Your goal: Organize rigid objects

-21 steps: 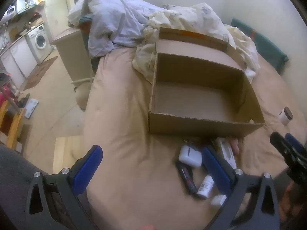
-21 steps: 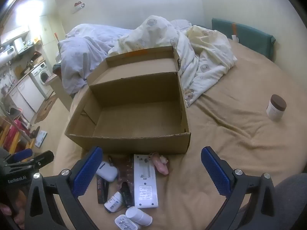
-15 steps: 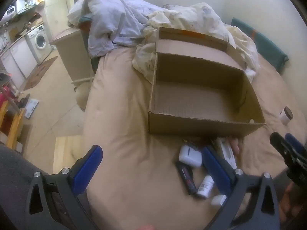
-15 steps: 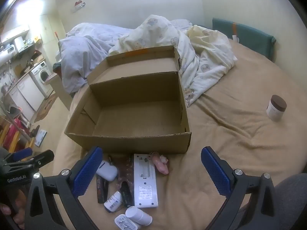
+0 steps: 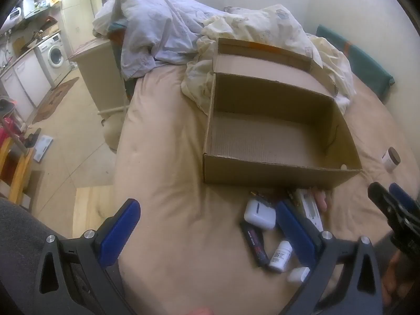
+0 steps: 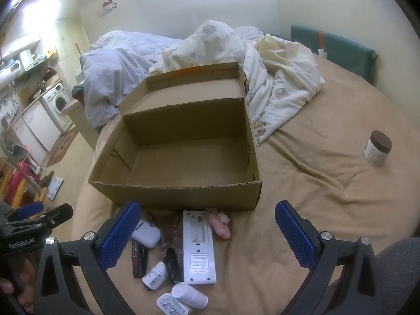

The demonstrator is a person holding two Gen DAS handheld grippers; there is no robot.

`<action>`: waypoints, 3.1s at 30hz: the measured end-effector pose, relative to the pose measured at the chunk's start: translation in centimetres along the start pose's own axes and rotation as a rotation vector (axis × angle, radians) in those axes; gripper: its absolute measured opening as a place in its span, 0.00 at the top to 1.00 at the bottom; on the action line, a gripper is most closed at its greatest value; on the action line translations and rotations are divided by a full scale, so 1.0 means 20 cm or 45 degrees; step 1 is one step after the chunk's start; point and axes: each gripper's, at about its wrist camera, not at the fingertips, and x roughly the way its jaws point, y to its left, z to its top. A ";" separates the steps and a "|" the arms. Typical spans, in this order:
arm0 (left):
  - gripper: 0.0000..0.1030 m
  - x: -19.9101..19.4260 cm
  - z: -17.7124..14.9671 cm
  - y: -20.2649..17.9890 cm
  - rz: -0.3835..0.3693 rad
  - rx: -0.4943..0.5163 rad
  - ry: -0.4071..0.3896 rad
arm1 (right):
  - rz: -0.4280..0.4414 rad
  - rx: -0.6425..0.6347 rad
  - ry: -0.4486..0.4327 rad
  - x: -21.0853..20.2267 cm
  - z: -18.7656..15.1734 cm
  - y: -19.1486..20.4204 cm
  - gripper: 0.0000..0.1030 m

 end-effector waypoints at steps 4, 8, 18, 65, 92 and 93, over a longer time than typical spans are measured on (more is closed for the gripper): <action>0.00 -0.01 0.00 0.01 0.000 0.001 0.000 | 0.000 -0.001 0.001 0.00 0.00 0.00 0.00; 0.00 -0.01 0.00 0.01 -0.001 0.001 0.000 | -0.001 -0.002 0.001 0.00 0.00 0.00 0.00; 0.00 0.00 0.00 0.01 0.001 0.001 -0.001 | -0.003 -0.003 0.000 0.00 0.00 0.00 0.00; 0.00 -0.03 -0.01 0.01 0.012 -0.008 0.020 | -0.006 -0.038 -0.005 0.00 0.00 0.02 0.00; 0.00 0.00 0.00 0.01 0.023 0.013 0.031 | -0.002 -0.018 0.011 0.02 -0.01 0.02 0.00; 0.00 0.00 0.00 0.01 0.016 0.013 0.036 | 0.000 -0.018 0.012 0.02 -0.02 0.02 0.00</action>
